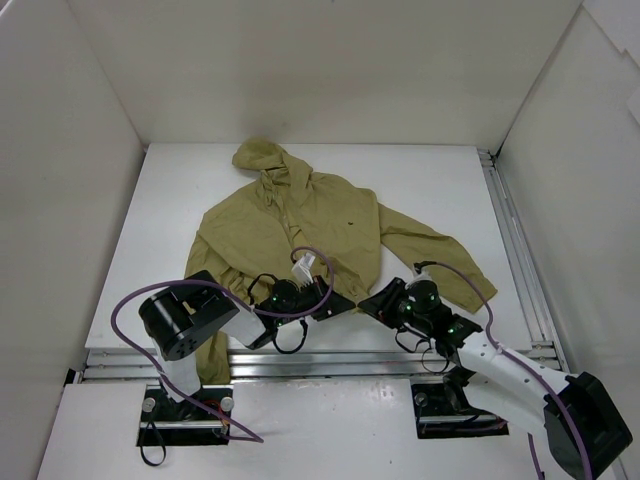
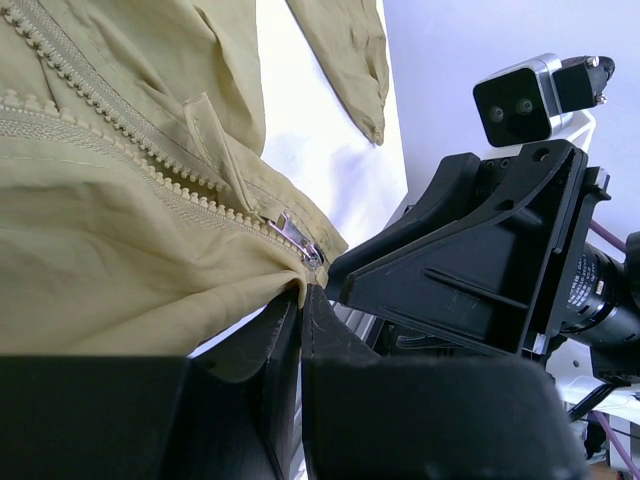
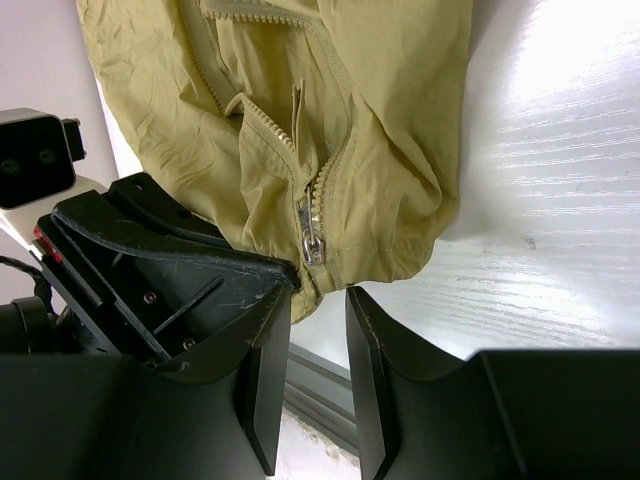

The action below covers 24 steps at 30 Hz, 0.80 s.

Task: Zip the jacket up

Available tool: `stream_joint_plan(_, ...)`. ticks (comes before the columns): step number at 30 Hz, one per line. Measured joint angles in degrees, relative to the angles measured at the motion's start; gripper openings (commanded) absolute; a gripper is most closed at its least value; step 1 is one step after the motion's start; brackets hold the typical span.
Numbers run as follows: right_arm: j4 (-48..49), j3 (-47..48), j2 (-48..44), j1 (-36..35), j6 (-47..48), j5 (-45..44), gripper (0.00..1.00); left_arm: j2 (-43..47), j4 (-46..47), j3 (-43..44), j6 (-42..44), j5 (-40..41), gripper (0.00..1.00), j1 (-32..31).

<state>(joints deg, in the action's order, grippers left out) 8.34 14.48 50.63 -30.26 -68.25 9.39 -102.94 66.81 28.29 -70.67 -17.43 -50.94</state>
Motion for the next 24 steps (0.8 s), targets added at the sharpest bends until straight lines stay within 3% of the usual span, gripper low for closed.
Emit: stream_joint_plan(24,7.28,-2.05,2.84,0.0,-0.87,-0.37,0.19,0.0,0.81,0.0,0.0,1.29,0.0,-0.46)
